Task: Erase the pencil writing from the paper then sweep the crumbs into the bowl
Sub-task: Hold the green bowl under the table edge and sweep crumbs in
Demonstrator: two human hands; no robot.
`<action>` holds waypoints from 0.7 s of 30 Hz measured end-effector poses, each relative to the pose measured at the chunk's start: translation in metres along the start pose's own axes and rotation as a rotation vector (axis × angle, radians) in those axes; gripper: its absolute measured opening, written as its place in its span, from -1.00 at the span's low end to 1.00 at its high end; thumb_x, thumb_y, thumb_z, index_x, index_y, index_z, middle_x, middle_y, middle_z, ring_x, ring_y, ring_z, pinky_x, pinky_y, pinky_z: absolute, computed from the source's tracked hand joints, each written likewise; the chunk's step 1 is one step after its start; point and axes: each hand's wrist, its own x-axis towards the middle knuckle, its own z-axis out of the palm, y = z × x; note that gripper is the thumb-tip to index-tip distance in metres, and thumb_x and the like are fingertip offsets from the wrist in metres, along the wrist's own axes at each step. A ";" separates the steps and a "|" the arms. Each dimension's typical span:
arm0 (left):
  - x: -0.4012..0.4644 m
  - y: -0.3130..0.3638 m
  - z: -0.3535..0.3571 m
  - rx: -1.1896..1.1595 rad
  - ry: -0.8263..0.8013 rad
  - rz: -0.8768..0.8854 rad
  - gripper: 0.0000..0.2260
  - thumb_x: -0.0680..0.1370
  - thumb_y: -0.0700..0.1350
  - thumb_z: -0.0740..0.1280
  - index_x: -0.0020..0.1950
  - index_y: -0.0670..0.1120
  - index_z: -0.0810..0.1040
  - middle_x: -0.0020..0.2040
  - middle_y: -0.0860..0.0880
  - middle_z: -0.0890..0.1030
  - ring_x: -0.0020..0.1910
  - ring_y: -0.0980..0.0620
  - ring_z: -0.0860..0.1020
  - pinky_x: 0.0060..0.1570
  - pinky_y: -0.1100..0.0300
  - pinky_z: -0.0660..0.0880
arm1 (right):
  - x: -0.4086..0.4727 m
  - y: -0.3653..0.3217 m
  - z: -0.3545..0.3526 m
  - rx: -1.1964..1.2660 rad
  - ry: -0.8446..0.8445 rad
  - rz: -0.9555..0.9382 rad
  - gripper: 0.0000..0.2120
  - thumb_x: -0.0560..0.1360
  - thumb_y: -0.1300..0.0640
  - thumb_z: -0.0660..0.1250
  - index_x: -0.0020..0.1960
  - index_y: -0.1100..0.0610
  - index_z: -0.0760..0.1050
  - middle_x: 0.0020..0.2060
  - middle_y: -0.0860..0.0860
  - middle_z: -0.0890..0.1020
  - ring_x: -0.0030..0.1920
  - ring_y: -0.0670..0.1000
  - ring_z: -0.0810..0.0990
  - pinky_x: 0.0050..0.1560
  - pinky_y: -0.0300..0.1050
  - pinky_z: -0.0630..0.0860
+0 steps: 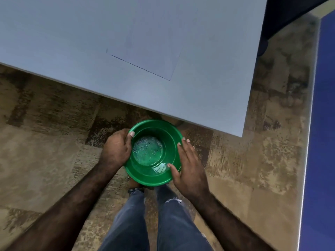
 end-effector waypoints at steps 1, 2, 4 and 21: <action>-0.001 0.000 0.001 -0.004 -0.013 0.009 -0.71 0.70 0.04 0.18 0.10 -0.12 0.61 -0.11 -0.06 0.63 -0.16 -0.03 0.55 -0.17 0.14 0.42 | -0.004 0.003 0.003 0.024 0.002 0.053 -0.23 0.67 -0.26 0.24 0.71 0.08 0.08 0.72 -0.03 0.01 0.70 -0.02 -0.02 0.68 0.04 0.09; -0.003 0.001 0.001 -0.010 -0.026 0.018 -0.70 0.70 0.04 0.18 0.10 -0.12 0.61 -0.11 -0.06 0.63 -0.16 -0.03 0.56 -0.17 0.13 0.43 | -0.008 0.005 0.006 0.052 0.007 0.097 -0.22 0.67 -0.29 0.21 0.72 0.08 0.07 0.72 -0.02 0.02 0.70 -0.01 0.00 0.67 0.04 0.11; -0.005 0.003 0.003 -0.019 -0.050 0.036 -0.70 0.71 0.04 0.18 0.10 -0.12 0.61 -0.12 -0.06 0.63 -0.18 -0.02 0.56 -0.17 0.13 0.45 | -0.016 0.008 0.011 0.107 0.023 0.166 -0.21 0.67 -0.31 0.20 0.72 0.09 0.08 0.71 -0.01 0.07 0.69 0.01 0.07 0.66 0.03 0.12; -0.023 0.012 0.096 0.011 -0.190 0.083 -0.71 0.68 0.06 0.24 0.23 -0.08 0.59 -0.03 -0.11 0.69 -0.07 -0.15 0.64 -0.12 0.08 0.53 | -0.053 0.066 0.076 0.425 0.065 0.472 -0.29 0.62 -0.15 0.36 0.67 0.03 0.19 0.53 0.01 0.39 0.47 0.07 0.45 0.46 0.14 0.48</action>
